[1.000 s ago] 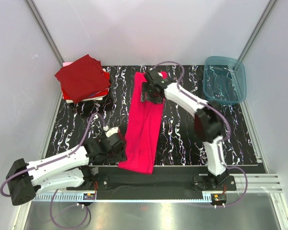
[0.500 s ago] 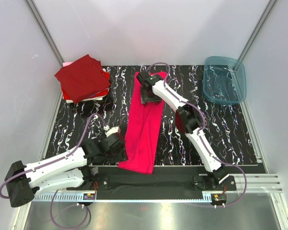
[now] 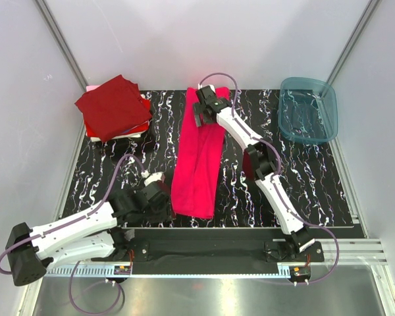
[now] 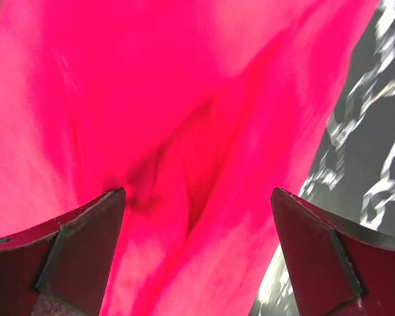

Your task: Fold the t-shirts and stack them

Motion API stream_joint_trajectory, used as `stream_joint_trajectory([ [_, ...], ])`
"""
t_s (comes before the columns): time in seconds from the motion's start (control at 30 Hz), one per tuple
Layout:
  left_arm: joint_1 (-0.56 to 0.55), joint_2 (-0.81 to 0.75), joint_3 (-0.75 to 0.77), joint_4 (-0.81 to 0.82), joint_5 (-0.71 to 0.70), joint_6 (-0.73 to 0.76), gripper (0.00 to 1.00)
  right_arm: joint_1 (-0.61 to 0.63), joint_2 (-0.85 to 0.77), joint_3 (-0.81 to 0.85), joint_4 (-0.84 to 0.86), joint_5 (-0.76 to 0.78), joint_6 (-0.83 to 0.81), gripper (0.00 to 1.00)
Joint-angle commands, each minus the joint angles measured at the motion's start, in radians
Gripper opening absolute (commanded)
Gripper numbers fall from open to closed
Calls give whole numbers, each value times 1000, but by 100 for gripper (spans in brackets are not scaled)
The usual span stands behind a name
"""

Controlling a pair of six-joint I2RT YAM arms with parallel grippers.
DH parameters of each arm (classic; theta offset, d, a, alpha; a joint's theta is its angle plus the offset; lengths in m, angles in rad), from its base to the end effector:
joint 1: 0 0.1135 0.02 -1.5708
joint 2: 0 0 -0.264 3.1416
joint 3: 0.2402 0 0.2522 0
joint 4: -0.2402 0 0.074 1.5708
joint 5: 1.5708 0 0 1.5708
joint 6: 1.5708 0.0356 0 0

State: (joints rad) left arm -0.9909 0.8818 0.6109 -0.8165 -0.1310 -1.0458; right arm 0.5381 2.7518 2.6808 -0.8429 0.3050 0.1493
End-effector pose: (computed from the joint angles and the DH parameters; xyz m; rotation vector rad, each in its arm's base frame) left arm 0.0888 -0.1271 0.2128 -0.1194 2.7364 -0.4804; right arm 0.5024 0.2874 0.1708 -0.3438 2.4038 -0.0724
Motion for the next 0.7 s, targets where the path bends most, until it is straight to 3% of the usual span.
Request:
stream_joint_trajectory([
  [0.0, 5, -1, 55, -6, -7, 6, 45, 6, -131, -22, 234, 81, -102, 100],
  [0.23, 37, -75, 40, -23, -94, -10, 50, 16, -640, -483, 288, 54, 18, 100],
  [0.33, 112, -55, 20, -4, -85, 24, 50, 16, -959, -868, 257, -45, 223, 100],
  [0.4, 150, -35, 6, 40, -55, 64, 49, 17, -1079, -1048, 260, -206, 315, 100],
  [0.43, 185, -27, -9, 56, -42, 76, 48, 17, -1181, -1238, 290, -260, 400, 99],
  [0.47, 201, -11, -17, 74, -32, 102, 48, 19, -1228, -1333, 316, -384, 436, 96],
  [0.57, 248, 22, -42, 140, -4, 150, 46, 45, -1356, -1649, 409, -522, 591, 80],
  [0.67, 274, 49, -66, 200, 14, 165, 44, 140, -1426, -1857, 502, -537, 697, 75],
])
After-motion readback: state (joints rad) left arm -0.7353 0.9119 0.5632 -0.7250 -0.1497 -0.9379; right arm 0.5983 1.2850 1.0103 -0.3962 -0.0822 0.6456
